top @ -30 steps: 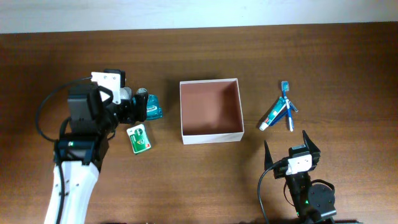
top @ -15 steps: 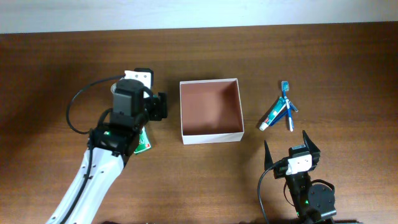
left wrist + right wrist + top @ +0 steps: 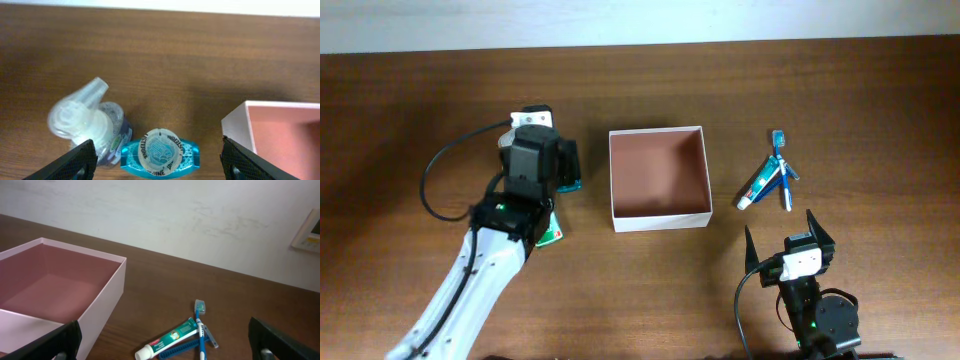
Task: Pack container
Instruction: 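Lower the left gripper and close it on the Listerine cap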
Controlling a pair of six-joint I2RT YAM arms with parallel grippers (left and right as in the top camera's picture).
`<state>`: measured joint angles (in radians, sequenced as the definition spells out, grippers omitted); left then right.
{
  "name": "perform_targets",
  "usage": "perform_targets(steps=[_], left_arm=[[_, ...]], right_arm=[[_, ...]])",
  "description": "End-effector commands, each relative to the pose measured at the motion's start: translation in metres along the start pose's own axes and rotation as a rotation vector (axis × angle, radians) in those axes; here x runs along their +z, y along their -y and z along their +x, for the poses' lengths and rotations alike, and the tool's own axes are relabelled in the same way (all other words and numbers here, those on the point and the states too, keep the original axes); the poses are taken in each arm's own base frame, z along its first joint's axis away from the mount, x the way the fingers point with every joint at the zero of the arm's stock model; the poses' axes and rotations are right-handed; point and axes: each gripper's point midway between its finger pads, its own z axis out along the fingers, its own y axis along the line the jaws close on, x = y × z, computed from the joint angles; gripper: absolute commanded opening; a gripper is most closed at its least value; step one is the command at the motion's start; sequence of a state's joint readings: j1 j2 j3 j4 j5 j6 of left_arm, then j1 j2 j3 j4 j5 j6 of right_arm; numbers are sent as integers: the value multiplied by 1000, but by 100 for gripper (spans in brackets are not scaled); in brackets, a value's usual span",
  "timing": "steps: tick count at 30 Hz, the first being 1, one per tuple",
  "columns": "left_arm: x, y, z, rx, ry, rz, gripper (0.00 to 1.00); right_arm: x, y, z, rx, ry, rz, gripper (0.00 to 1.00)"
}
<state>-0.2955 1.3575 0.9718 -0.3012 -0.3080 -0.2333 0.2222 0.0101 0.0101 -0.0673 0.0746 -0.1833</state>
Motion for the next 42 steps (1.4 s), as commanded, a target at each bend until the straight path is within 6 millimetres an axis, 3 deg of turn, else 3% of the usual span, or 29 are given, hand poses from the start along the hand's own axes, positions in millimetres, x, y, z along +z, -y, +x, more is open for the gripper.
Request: perform_targets(steps=[1, 7, 15, 30, 32, 35, 42], left_arm=[[15, 1, 5, -7, -21, -24, 80], [21, 3, 5, -8, -16, -23, 77], [21, 3, 5, -8, -15, -23, 53], [20, 1, 15, 6, -56, -34, 54], [20, 1, 15, 6, -55, -34, 53], [20, 1, 15, 6, -55, -34, 42], [20, 1, 14, 4, -50, -32, 44]], right_arm=[[0, 2, 3, 4, -8, 11, 98], [0, 2, 3, 4, -8, 11, 99], [0, 2, 3, 4, -8, 11, 99], [0, 2, 3, 4, -8, 11, 98], [0, 2, 3, 4, -8, 10, 99], [0, 2, 3, 4, -8, 11, 98], [0, 2, 3, 4, -8, 11, 99]])
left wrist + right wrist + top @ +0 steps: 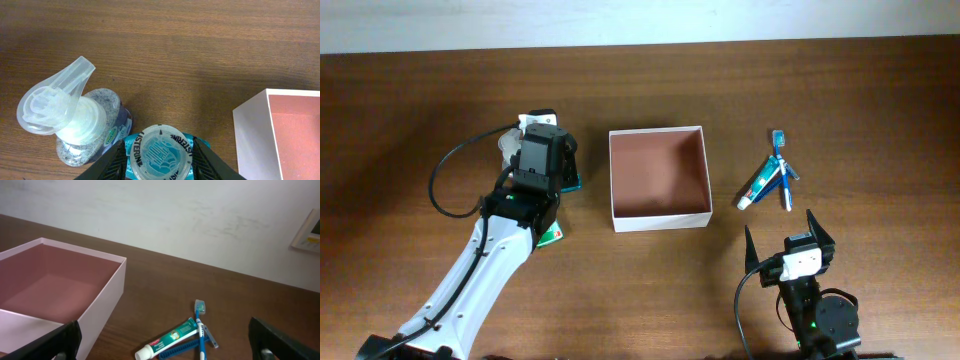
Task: Pack container
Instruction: 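Lower the left gripper and close it on the Listerine cap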
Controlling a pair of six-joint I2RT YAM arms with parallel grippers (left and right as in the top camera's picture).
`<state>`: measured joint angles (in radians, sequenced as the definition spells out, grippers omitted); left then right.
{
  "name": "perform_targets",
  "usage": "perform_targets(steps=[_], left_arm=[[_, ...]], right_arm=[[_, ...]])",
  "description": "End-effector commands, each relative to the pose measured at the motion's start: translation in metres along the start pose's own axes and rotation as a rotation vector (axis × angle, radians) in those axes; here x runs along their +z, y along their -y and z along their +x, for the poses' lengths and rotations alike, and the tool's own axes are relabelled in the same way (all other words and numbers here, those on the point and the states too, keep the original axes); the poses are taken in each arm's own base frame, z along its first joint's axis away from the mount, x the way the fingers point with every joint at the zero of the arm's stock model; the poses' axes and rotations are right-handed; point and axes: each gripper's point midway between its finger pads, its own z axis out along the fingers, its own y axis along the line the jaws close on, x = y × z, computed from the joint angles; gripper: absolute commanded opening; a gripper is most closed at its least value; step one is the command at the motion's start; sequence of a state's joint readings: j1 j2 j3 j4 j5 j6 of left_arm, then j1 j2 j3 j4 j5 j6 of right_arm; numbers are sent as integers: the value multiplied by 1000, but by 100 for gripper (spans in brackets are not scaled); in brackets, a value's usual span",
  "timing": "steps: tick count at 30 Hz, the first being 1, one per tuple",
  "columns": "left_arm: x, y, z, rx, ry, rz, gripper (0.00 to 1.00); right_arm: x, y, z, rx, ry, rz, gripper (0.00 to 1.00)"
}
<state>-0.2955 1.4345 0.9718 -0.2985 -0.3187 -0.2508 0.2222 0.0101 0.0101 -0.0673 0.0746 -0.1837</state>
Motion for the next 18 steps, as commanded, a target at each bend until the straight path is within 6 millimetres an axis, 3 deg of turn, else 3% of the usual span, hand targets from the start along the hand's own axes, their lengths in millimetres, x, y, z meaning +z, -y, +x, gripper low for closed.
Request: perform_targets(steps=[1, 3, 14, 15, 18], left_arm=[[-1, 1, -7, -2, 19, -4, 53], [-1, 1, -9, -5, 25, -3, 64], [8, 5, -9, -7, 32, -1, 64], [8, 5, -9, -7, 33, -1, 63], [8, 5, -10, -8, 37, 0, 44]], right_arm=[[0, 2, 3, 5, -8, 11, 99], [0, 2, 3, 5, -8, 11, 99], [0, 2, 3, 4, -8, 10, 99], [0, 2, 3, 5, -8, 11, 99], [0, 2, 3, 5, -8, 11, 98]])
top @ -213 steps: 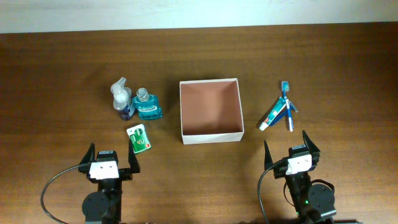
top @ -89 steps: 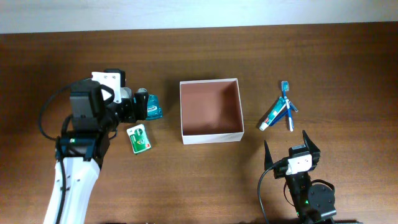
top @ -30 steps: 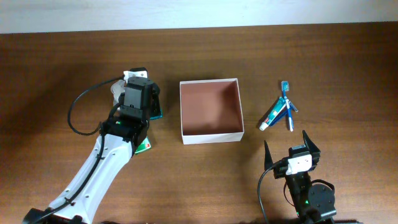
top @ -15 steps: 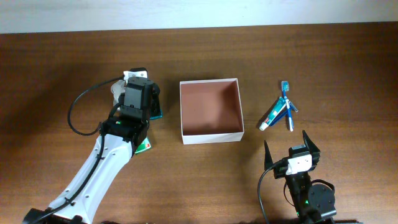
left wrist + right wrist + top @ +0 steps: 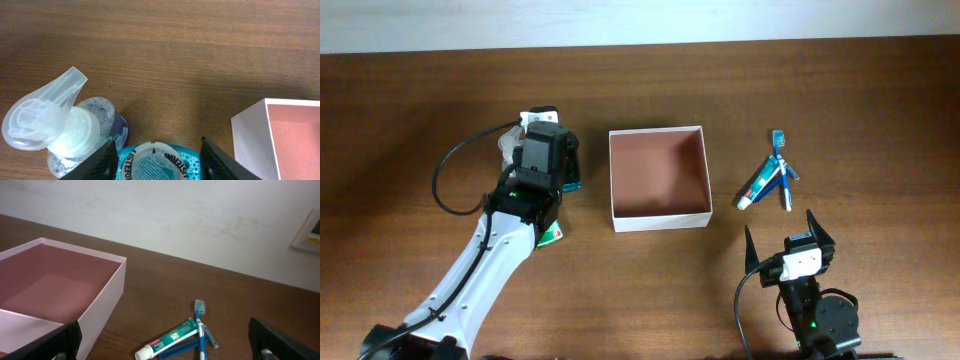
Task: Pack container
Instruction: 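Lower the left gripper and close it on the Listerine cap, then lift the Listerine bottle and carry it right into the pink box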
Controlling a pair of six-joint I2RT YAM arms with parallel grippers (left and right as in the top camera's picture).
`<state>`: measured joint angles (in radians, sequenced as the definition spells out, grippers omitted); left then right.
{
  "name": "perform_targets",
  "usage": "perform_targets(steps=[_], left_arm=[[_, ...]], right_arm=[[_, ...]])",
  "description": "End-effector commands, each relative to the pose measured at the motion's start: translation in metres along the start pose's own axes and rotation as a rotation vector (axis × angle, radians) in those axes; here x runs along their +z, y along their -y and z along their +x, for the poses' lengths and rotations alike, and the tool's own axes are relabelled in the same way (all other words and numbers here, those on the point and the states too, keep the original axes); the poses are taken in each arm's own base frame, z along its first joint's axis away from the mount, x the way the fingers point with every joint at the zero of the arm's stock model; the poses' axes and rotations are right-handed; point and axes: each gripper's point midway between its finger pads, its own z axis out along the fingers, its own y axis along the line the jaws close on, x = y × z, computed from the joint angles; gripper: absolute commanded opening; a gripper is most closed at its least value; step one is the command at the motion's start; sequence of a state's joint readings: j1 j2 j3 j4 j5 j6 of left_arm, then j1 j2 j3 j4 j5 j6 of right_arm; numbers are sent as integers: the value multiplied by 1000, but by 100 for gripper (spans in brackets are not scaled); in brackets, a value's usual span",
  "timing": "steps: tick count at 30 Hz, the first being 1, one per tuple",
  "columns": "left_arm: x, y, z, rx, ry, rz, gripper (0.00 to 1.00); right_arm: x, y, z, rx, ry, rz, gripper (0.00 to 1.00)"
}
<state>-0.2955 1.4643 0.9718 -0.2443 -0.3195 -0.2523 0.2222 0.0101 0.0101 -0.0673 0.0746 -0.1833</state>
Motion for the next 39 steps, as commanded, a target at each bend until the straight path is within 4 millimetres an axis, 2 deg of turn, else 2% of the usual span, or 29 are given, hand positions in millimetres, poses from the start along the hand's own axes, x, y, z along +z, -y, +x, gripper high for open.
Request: perform_targets(steps=[1, 5, 7, 9, 12, 15, 18, 19, 21, 22, 24, 27, 30, 32, 37, 39], left_arm=[[0, 1, -6, 1, 15, -5, 40], [0, 1, -7, -1, 19, -3, 28], [0, 2, -10, -1, 29, -1, 28], [-5, 3, -22, 19, 77, 3, 27], [-22, 2, -47, -5, 152, 12, 27], [-54, 0, -84, -43, 257, 37, 27], [-82, -1, -108, -70, 336, 65, 27], [-99, -3, -121, -85, 380, 77, 26], [-118, -1, -133, -96, 424, 110, 24], [-129, 5, -139, -95, 446, 153, 24], [-139, 15, -145, -89, 463, 203, 24], [-158, 45, -159, -76, 507, 313, 23], [-166, 71, -165, -102, 532, 386, 23], [-164, 84, -164, -112, 524, 412, 23], [-140, 114, -156, -106, 461, 435, 22], [-124, 126, -150, -94, 426, 431, 22]], right_arm=[[0, 2, 3, 4, -8, 10, 99], [0, 2, 3, 4, -8, 11, 99], [0, 2, 3, 4, -8, 11, 99], [0, 2, 3, 4, -8, 11, 99], [0, 2, 3, 4, -8, 11, 98], [0, 2, 3, 4, -8, 11, 99], [0, 2, 3, 4, -8, 11, 99], [0, 2, 3, 4, -8, 11, 99], [0, 2, 3, 4, -8, 11, 99], [0, 2, 3, 4, -8, 11, 99], [0, 2, 3, 4, -8, 11, 99], [0, 2, 3, 4, -8, 11, 99], [0, 2, 3, 4, -8, 11, 99], [0, 2, 3, 4, -8, 10, 99], [0, 2, 3, 4, -8, 11, 99], [0, 2, 3, 4, -8, 11, 99]])
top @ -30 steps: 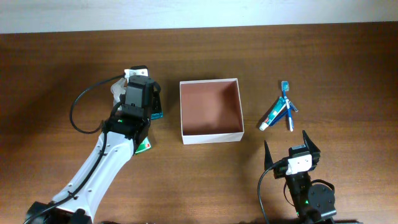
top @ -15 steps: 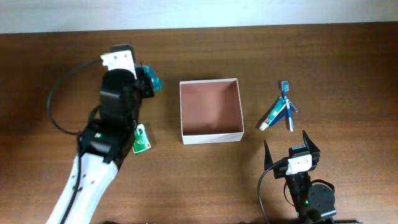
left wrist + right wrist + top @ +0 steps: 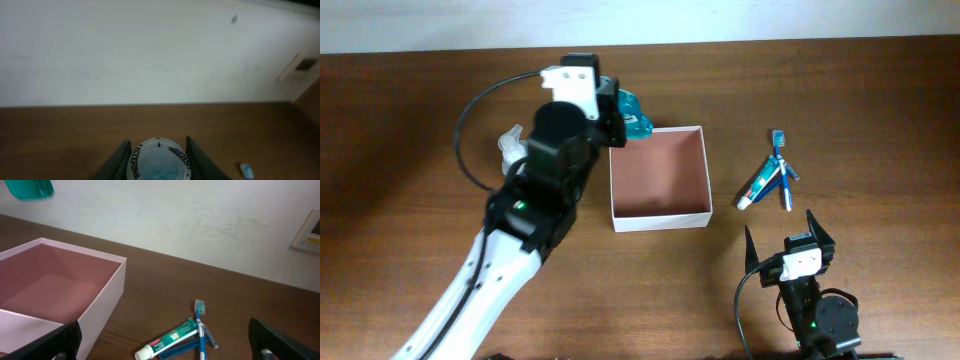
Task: Pack container
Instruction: 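Lift the Listerine bottle and carry it right into the pink box, then release the Listerine in the box and move left gripper to soap pump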
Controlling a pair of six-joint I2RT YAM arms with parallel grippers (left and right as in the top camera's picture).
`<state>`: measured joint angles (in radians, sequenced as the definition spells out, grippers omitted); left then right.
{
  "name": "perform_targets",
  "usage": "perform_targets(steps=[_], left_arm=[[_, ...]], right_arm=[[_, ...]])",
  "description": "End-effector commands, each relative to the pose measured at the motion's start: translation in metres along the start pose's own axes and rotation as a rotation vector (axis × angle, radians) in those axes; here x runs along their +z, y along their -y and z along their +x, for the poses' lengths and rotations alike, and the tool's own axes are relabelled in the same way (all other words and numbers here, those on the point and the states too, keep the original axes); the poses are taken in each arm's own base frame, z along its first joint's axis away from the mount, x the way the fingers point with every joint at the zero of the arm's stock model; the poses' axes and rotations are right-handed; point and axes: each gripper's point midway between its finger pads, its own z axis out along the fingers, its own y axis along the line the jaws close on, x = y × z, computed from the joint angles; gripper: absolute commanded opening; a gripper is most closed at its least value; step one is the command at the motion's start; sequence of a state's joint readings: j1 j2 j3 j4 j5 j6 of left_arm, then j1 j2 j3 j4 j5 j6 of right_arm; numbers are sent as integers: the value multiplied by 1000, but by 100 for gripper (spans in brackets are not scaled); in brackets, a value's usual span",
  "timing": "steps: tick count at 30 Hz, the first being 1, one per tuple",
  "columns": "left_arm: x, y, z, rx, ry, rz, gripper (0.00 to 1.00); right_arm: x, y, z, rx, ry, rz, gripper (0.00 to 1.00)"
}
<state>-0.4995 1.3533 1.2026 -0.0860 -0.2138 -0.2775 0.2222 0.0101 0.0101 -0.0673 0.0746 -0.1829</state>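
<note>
My left gripper (image 3: pixel 616 108) is shut on a teal Listerine bottle (image 3: pixel 632 107) and holds it in the air over the far-left corner of the white box (image 3: pixel 660 219) with a pink inside. In the left wrist view the bottle's round cap (image 3: pixel 159 161) sits between the two fingers, with wall and table beyond. From the right wrist the bottle (image 3: pixel 27 188) shows at top left, above the box (image 3: pixel 102 307), which holds nothing. My right gripper (image 3: pixel 787 240) stands open near the table's front edge, nothing in it.
A toothpaste tube (image 3: pixel 757 187), a blue toothbrush (image 3: pixel 782 166) and a small razor lie together right of the box, just beyond the right gripper. A clear pump bottle (image 3: pixel 510 144) stands left of the box, partly behind my left arm.
The left gripper was down at the table with its fingers either side of the Listerine bottle, beside the pump bottle. Now it holds that bottle raised and further right, over the box's far-left corner. The right arm is unchanged.
The left gripper first hung wide open over the Listerine bottle standing by the pump bottle. Then its fingers were close on both sides of the cap, then lower on the bottle. Now the bottle is off the table and at the box. The right arm stayed still.
</note>
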Motion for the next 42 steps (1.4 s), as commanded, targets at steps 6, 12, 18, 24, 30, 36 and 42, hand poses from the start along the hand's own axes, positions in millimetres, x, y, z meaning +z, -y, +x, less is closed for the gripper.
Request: perform_targets(steps=[6, 12, 18, 24, 30, 36, 42], left_arm=[[50, 23, 32, -8, -104, -20, 22], [66, 11, 56, 23, -143, -128, 22], [80, 5, 78, 40, -185, -157, 22], [91, 0, 97, 37, -216, -183, 22], [94, -6, 103, 47, -221, -217, 22], [94, -7, 104, 49, -224, -218, 23], [101, -10, 119, 65, -252, -231, 23]], right_arm=[[0, 2, 3, 4, -8, 11, 99], [0, 2, 3, 4, -8, 11, 98], [0, 2, 3, 4, -8, 11, 99], [0, 2, 3, 4, -8, 11, 99], [0, 2, 3, 4, -8, 11, 98], [0, 2, 3, 4, -8, 11, 99], [0, 2, 3, 4, -8, 11, 99]])
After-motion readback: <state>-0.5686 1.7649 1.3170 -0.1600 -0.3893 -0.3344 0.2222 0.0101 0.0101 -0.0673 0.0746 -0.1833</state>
